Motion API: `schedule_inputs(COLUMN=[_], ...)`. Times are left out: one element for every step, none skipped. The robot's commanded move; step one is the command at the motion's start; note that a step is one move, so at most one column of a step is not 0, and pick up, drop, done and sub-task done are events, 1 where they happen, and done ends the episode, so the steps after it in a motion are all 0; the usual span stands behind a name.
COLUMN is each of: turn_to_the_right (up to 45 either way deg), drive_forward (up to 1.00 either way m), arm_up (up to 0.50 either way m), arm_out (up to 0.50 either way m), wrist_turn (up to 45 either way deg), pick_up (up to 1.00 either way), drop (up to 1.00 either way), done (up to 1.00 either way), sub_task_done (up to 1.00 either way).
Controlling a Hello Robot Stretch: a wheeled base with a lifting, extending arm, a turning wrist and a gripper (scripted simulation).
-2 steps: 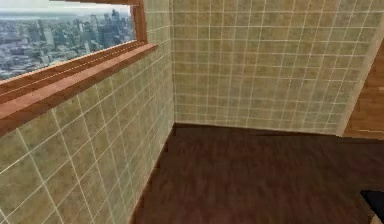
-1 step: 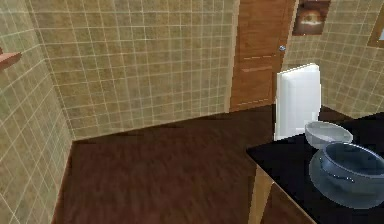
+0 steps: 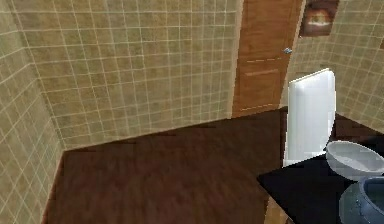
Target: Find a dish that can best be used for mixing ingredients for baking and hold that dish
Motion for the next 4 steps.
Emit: schedule_inputs(turn_to_the_right=[-12.0, 0.0, -12.0, 0.0], drive_forward=[0.0, 0.4, 0.0, 0.0], arm_up=[0.0, 0.0, 0.0, 0.5], arm_out=[0.0, 0.0, 0.0, 0.0], wrist_turn=[0.0, 0.0, 0.0, 0.0], pick_up=[0.0, 0.0, 0.0, 0.0], drop=[0.0, 0.0, 0.0, 0.0], done=[0.0, 0.0, 0.0, 0.0], sub_task_done=[0.0, 0.0, 0.0, 0.0])
